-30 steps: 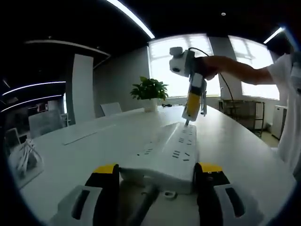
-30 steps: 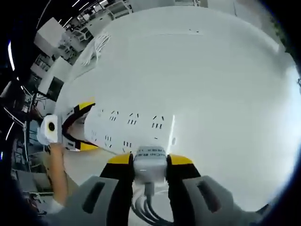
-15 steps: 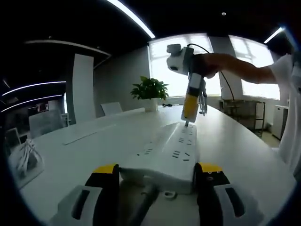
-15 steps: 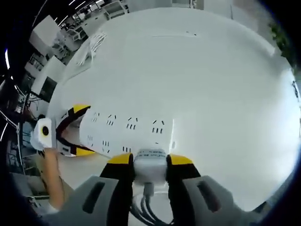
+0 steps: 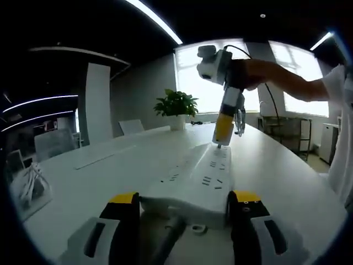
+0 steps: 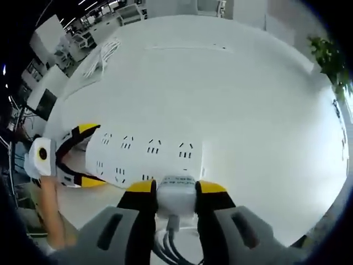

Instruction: Straighten the power strip on the desk, plug the charger into it

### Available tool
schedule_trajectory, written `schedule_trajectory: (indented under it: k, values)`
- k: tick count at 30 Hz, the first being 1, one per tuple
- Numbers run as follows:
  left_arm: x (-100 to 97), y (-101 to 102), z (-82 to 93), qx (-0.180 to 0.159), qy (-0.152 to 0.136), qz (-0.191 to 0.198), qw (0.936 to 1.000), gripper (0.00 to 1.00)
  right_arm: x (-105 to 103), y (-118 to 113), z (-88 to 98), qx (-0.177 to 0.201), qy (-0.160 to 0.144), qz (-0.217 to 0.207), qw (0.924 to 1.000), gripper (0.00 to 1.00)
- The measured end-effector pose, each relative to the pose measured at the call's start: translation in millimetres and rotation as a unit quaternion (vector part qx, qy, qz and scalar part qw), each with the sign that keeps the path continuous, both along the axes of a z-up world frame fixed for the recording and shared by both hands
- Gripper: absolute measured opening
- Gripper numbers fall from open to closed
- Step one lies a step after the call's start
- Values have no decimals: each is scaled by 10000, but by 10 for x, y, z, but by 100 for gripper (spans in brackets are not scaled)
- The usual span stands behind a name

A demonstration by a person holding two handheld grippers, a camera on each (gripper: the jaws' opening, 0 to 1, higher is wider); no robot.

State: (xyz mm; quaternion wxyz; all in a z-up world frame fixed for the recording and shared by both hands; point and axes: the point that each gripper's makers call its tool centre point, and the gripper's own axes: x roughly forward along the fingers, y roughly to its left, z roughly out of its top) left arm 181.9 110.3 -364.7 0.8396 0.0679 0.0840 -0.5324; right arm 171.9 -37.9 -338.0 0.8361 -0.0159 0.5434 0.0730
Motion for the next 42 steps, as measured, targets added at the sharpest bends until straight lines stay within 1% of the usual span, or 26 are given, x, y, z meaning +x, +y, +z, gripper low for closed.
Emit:
schedule_trajectory:
  k: [1, 2, 4, 7, 9, 12, 16, 23, 29, 30, 31, 35, 39, 42]
  values:
    - [-3, 2, -3, 3, -2, 1, 10000, 68, -62, 0, -15, -107, -6, 134, 9999, 27]
    - [-4, 2, -4, 3, -5, 2, 10000, 68, -102, 5, -13, -123, -9, 214, 9997, 27]
    - [-11, 4, -10, 2, -3, 4, 10000, 68, -125, -2, -22, 18, -50, 154, 9999, 27]
    - [-22, 4, -16, 2, -4, 2, 10000, 68, -174, -16, -34, 229, -2, 52, 9997, 27]
    - [-24, 5, -17, 3, -3, 3, 10000, 68, -192, 2, -40, 245, 7, 23, 9997, 27]
    - [-27, 6, -19, 3, -2, 5, 10000, 68, -213, 24, -49, 151, 4, 32, 9999, 27]
    - [-33, 7, -20, 2, -1, 7, 10000, 68, -186, 12, -55, 25, 27, 40, 10000, 27]
    - [-39, 7, -22, -1, 2, 6, 10000, 68, -167, 1, -78, 79, 76, -4, 9999, 27]
    - [-37, 9, -22, 1, 6, 6, 10000, 68, -128, 1, -109, -126, 38, -25, 9999, 28]
    - [-34, 8, -21, 1, 6, 7, 10000, 68, -128, -11, -117, -218, -12, -9, 9998, 28]
    - [-36, 8, -20, 3, 5, 9, 10000, 68, -119, -22, -118, -355, -53, 139, 9993, 28]
    - [-29, 8, -16, 4, 8, 12, 10000, 67, -96, -23, -118, -393, -41, 113, 9992, 28]
    - [-25, 8, -12, 5, 10, 14, 10000, 67, -83, -30, -110, -347, -37, 48, 9994, 28]
    - [-22, 9, -8, 1, 11, 12, 10000, 67, -78, -25, -93, -261, 15, 238, 9994, 28]
